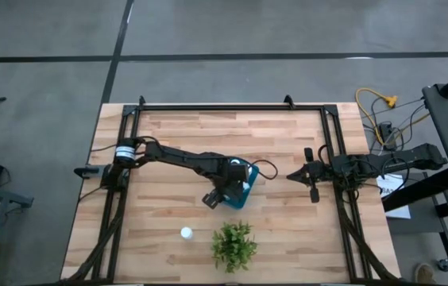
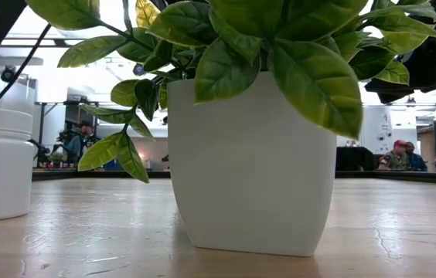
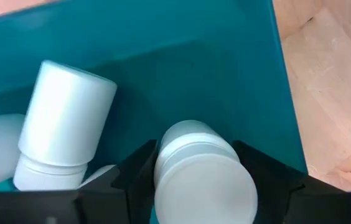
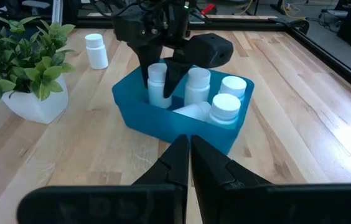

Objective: Pick and place pill bottles into a basket
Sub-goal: Put the white pill bottle into the blue bin

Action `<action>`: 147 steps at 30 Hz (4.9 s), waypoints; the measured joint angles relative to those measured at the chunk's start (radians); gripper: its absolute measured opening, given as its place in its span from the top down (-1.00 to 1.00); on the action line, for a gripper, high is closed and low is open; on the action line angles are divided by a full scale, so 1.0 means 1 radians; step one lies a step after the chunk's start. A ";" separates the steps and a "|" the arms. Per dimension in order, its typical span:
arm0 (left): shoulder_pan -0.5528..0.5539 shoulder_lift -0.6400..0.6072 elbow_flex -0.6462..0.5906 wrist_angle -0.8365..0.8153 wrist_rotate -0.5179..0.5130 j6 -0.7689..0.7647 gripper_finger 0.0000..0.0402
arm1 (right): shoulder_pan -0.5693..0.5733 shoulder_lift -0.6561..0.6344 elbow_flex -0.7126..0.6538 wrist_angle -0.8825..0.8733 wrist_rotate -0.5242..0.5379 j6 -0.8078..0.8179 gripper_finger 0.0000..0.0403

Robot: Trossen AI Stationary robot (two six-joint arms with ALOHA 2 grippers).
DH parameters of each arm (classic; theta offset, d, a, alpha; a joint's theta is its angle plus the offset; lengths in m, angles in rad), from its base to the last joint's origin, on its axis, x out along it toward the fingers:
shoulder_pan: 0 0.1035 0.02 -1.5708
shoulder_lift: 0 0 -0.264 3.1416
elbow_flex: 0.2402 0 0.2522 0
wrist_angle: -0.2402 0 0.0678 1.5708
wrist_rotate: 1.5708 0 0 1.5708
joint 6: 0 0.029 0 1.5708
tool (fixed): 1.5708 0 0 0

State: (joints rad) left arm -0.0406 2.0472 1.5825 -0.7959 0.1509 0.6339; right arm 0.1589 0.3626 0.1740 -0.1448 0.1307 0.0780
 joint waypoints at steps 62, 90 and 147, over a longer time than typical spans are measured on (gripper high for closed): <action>-0.007 -0.877 -0.595 0.421 -0.127 -0.211 0.43 | 0.000 0.000 0.000 0.031 0.056 -0.010 0.96; -0.007 -1.333 -1.218 0.761 -0.262 -0.579 1.00 | 0.000 0.002 0.000 0.028 0.161 0.007 0.96; -0.007 -1.873 -1.551 0.802 -0.133 -0.601 1.00 | 0.000 0.001 0.000 0.028 0.190 0.064 0.96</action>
State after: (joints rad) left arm -0.0479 0.1739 0.0311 0.0060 0.0175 0.0325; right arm 0.1589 0.3634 0.1738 -0.1168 0.3210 0.1417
